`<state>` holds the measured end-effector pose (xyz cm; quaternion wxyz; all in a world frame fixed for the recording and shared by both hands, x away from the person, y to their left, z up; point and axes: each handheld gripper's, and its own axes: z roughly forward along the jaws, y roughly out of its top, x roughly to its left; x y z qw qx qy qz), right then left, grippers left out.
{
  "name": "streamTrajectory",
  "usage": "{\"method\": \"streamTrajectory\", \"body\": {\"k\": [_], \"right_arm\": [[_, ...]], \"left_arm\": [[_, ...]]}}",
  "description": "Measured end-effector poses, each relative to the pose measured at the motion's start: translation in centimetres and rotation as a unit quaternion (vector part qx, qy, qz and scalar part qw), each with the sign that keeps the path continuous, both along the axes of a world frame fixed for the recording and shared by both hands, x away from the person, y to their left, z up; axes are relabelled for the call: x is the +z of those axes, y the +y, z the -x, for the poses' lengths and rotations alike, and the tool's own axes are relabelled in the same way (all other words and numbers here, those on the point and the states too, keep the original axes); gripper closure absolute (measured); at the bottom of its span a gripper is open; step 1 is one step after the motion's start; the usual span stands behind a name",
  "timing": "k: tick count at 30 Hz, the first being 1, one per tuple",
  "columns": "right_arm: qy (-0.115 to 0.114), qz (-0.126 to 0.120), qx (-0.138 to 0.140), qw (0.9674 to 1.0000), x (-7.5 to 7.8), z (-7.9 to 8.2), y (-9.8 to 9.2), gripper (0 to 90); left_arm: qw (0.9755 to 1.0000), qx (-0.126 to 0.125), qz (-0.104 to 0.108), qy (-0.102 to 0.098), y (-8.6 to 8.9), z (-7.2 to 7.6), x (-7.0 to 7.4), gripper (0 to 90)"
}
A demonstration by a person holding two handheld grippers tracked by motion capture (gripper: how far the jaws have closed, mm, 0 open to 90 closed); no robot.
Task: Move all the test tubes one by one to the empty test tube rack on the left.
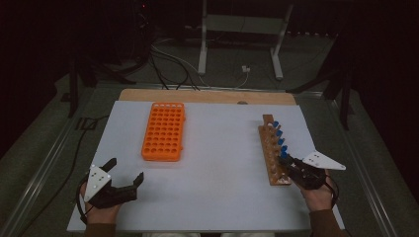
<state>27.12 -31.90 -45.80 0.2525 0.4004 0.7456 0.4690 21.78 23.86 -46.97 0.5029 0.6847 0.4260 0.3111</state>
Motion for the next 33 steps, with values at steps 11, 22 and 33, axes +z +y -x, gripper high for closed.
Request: {"method": "streamTrajectory", "body": {"k": [11, 22, 33], "right_arm": [[-0.009, -0.005, 0.002, 0.9999, 2.8, 0.0, -0.1, 76.7], [-0.028, -0.008, 0.010, 0.9995, 5.6, 0.1, -0.2, 76.8], [-0.028, -0.026, 0.033, 0.9987, 5.9, -0.5, 1.3, 76.8]], "left_arm": [[0.9999, -0.003, -0.006, 0.010, -0.1, -0.1, -0.2, 1.3], [0.9995, -0.012, 0.001, 0.030, -0.1, -0.5, -0.7, 1.3], [0.9983, -0.050, 0.024, 0.015, -1.2, -1.4, 0.4, 1.3]]}}
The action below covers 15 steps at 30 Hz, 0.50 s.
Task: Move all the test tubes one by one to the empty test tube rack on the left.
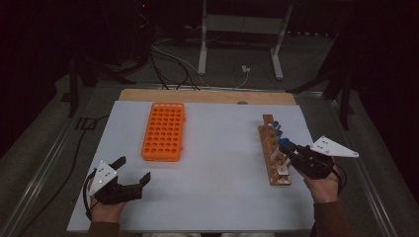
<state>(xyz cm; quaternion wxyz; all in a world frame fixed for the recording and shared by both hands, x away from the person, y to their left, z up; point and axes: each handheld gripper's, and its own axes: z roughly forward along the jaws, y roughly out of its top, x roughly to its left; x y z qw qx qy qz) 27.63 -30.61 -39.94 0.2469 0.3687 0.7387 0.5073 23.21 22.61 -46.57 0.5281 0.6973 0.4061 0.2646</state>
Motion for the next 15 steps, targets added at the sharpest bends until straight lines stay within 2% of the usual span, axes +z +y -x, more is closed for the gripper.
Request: {"method": "streamTrajectory", "body": {"k": [3, 9, 15], "right_arm": [[0.000, -0.003, 0.009, 1.0000, 0.0, -0.3, 0.9, 76.8], [0.003, -0.008, 0.027, 0.9996, 0.0, -1.0, 2.7, 76.7], [0.005, -0.012, 0.044, 0.9990, -0.1, -1.6, 4.4, 76.6]], "left_arm": [[0.9998, -0.015, 0.010, -0.006, -0.7, -0.6, 0.6, 1.3], [0.9989, -0.044, -0.002, -0.016, -3.0, -1.8, 1.7, 1.3], [0.9975, -0.068, -0.001, -0.022, -5.8, -3.3, 2.3, 1.3]]}}
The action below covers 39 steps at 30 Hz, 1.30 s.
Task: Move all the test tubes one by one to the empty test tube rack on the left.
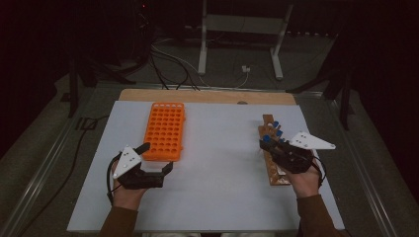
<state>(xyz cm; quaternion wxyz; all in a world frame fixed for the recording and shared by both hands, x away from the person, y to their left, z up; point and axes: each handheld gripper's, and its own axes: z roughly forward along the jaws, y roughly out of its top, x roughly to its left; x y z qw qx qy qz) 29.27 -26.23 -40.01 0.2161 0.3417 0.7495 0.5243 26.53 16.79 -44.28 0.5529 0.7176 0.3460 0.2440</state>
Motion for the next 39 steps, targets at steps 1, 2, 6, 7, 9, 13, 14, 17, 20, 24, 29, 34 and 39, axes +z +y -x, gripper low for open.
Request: {"method": "streamTrajectory", "body": {"k": [1, 2, 6, 7, 9, 13, 14, 17, 20, 24, 29, 34, 39], "right_arm": [[0.000, -0.002, 0.003, 1.0000, 0.0, -0.1, 0.2, 76.7], [0.001, -0.004, 0.005, 1.0000, -0.1, -0.2, 0.5, 76.7], [0.005, -0.007, 0.014, 0.9999, -0.3, -0.6, 1.4, 76.6], [0.006, -0.007, 0.015, 0.9998, -0.4, -0.7, 1.6, 76.6], [0.009, -0.011, 0.018, 0.9997, -0.5, -0.8, 2.0, 76.6], [0.013, -0.011, 0.026, 0.9995, -0.7, -1.2, 3.1, 76.6], [0.013, -0.010, 0.029, 0.9995, -0.7, -1.3, 3.4, 76.6], [0.016, -0.008, 0.036, 0.9992, -0.8, -1.6, 4.3, 76.6], [0.017, -0.004, 0.044, 0.9989, -0.8, -1.8, 5.3, 76.6], [0.019, -0.004, 0.056, 0.9982, -0.8, -2.0, 6.6, 76.6], [0.021, -0.007, 0.070, 0.9973, -0.8, -2.2, 8.1, 76.6], [0.024, -0.009, 0.085, 0.9961, -0.8, -2.3, 9.5, 76.6], [0.027, -0.011, 0.096, 0.9949, -0.8, -2.3, 10.8, 76.5]], "left_arm": [[1.0000, -0.003, -0.002, -0.001, -0.4, -0.2, 0.1, 1.3], [1.0000, -0.006, -0.002, -0.001, -0.9, -0.4, 0.1, 1.3], [0.9998, -0.017, -0.006, -0.005, -2.2, -1.2, 0.1, 1.3], [0.9998, -0.019, -0.008, -0.007, -2.5, -1.3, 0.1, 1.3], [0.9997, -0.022, -0.012, -0.007, -3.0, -1.6, -0.1, 1.3], [0.9996, -0.024, -0.016, 0.000, -3.8, -2.2, -0.7, 1.3], [0.9996, -0.023, -0.015, 0.002, -3.9, -2.3, -0.8, 1.3], [0.9995, -0.027, -0.013, 0.010, -4.3, -2.6, -1.1, 1.3], [0.9992, -0.030, -0.015, 0.019, -4.7, -2.9, -1.4, 1.3], [0.9991, -0.034, -0.015, 0.019, -5.2, -3.0, -1.5, 2.2], [0.9988, -0.044, -0.012, 0.019, -6.0, -3.2, -1.4, 3.3], [0.9979, -0.047, -0.014, 0.042, -6.8, -3.3, -1.1, 4.8], [0.9975, -0.057, -0.009, 0.041, -7.6, -3.3, -0.6, 10.8]]}}
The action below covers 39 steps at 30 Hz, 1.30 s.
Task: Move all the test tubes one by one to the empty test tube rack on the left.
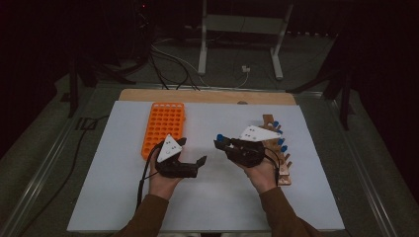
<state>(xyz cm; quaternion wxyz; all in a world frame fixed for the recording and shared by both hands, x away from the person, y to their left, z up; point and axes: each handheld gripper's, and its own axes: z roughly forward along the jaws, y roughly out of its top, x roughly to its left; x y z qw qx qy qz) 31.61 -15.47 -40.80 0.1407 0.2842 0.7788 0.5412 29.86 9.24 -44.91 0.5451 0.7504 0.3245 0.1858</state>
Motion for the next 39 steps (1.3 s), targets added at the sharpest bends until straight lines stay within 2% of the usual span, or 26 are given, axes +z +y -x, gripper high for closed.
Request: {"method": "streamTrajectory", "body": {"k": [4, 6, 13, 19, 22, 33, 39], "right_arm": [[0.003, -0.003, 0.007, 1.0000, 0.0, -0.1, 0.9, 76.6], [0.003, -0.002, 0.011, 0.9999, 0.0, -0.1, 1.3, 76.5], [0.008, -0.006, 0.019, 0.9998, -0.4, 0.0, 2.1, 76.5], [0.007, -0.008, 0.022, 0.9997, -0.3, 0.1, 2.3, 76.5], [0.007, -0.008, 0.023, 0.9997, -0.3, 0.1, 2.3, 76.5], [0.006, -0.006, 0.029, 0.9995, -0.2, 0.2, 2.5, 76.6], [0.009, -0.006, 0.032, 0.9994, -0.3, 0.2, 2.5, 74.7]], "left_arm": [[0.9999, -0.004, -0.001, -0.009, -0.8, 0.1, 0.3, 19.1], [0.9999, -0.001, -0.004, -0.011, -1.0, 0.2, 0.4, 27.4], [0.9997, -0.021, -0.002, -0.013, -1.7, 0.1, 0.2, 58.0], [0.9993, -0.030, -0.012, -0.020, -1.8, 0.3, 0.2, 72.1], [0.9992, -0.031, -0.011, -0.020, -1.8, 0.2, 0.2, 75.0], [0.9991, -0.033, -0.007, -0.026, -1.5, 0.4, 0.2, 74.8], [0.9988, -0.035, -0.015, -0.031, -1.6, 0.5, 0.1, 77.7]]}}
